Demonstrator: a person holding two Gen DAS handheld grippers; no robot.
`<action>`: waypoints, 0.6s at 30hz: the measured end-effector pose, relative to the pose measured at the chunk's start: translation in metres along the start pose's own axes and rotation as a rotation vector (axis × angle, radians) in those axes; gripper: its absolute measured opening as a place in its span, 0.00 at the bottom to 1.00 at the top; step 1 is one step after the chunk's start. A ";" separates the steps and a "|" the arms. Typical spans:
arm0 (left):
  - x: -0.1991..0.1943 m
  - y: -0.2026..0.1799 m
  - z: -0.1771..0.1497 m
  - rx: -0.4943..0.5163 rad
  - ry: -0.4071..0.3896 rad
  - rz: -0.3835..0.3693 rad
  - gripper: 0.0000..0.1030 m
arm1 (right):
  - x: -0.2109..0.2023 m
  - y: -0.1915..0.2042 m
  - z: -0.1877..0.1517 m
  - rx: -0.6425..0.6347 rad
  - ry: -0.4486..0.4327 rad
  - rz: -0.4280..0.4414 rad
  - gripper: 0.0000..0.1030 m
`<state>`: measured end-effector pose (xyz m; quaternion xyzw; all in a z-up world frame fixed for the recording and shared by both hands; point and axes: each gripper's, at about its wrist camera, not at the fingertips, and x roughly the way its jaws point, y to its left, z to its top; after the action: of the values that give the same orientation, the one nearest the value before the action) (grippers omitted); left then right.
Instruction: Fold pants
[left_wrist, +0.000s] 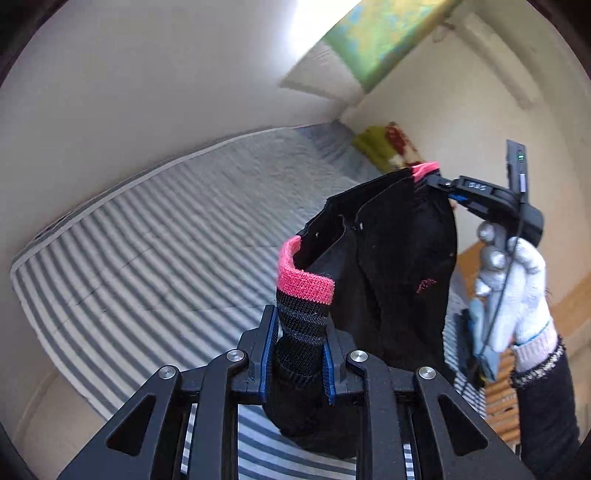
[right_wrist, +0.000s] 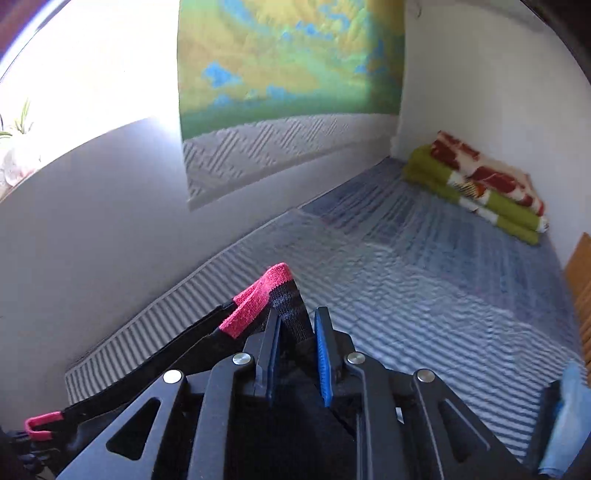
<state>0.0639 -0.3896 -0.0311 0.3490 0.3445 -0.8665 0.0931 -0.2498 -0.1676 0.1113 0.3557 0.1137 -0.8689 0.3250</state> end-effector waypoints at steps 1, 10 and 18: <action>0.011 0.023 -0.004 -0.024 0.012 0.041 0.21 | 0.023 0.014 -0.005 0.003 0.036 0.032 0.18; 0.061 0.083 -0.023 -0.051 0.049 0.202 0.20 | 0.055 0.021 -0.047 -0.023 0.139 0.120 0.36; 0.013 0.052 -0.026 0.040 -0.010 0.298 0.49 | -0.070 -0.085 -0.104 0.140 0.068 0.198 0.44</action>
<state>0.0891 -0.4107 -0.0810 0.3939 0.2711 -0.8514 0.2155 -0.2105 -0.0246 0.0821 0.4160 0.0281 -0.8259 0.3796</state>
